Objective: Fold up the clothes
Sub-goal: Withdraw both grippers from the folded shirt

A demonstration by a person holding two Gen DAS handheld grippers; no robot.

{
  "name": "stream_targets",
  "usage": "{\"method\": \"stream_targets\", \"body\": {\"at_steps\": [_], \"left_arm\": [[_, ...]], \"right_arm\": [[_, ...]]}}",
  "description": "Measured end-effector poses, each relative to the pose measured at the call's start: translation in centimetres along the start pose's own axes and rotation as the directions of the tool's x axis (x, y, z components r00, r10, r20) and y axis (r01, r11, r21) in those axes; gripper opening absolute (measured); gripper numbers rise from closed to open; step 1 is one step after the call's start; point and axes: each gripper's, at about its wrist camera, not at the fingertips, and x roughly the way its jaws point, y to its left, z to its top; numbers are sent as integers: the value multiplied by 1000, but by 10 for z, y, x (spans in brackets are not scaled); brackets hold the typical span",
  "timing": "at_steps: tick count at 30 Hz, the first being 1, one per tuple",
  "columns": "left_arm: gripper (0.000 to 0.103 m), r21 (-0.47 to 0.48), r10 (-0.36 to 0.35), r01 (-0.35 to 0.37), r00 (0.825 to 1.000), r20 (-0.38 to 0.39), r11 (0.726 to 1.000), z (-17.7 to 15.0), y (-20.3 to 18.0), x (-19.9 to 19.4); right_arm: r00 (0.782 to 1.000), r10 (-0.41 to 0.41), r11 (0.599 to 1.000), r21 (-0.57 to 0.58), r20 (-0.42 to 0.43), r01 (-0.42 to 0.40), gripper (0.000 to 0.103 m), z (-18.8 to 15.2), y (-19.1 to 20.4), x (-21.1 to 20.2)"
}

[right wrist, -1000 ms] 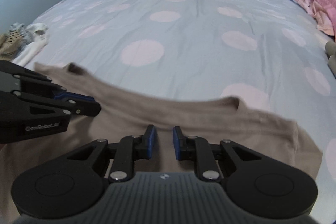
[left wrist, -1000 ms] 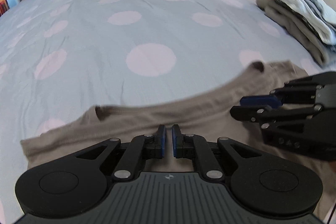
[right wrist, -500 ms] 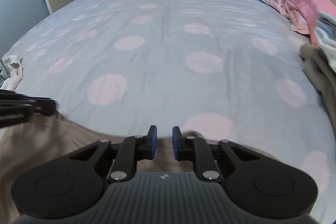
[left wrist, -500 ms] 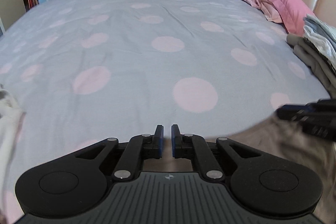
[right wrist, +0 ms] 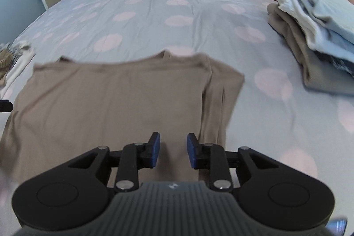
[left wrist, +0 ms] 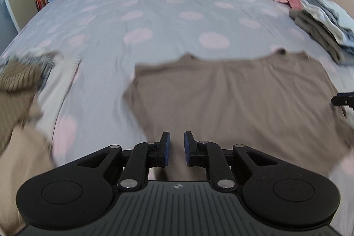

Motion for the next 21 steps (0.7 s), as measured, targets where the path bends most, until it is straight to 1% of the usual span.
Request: {"method": "stream_targets", "body": {"at_steps": [3,5,8,11,15,17,21], "left_arm": [[12,-6,16,-16,1000,-14,1000,-24,1,-14],[12,-22,15,-15,1000,-20,1000,-39,2,-23],[12,-22,12,-13,999,-37,1000,-59,2,-30],[12,42,30,-28,998,-46,999,-73,-4,-32],[12,129,43,-36,998,-56,991,-87,-10,-32],[12,141,54,-46,997,-56,989,-91,-10,-30],[12,160,49,-41,998,-43,986,-98,-10,-26]], "right_arm": [[1000,10,1000,1,-12,-10,30,-24,2,-20],[999,22,1000,-2,-23,-22,30,-42,3,-34],[999,6,998,-67,-33,-8,30,-69,9,-49],[1000,-18,992,-122,-17,16,30,-89,11,-56],[999,-44,986,-163,0,43,30,-95,11,-57],[998,-55,983,-173,5,55,30,-94,11,-54],[997,-79,978,-192,16,80,30,-94,11,-48]]}}
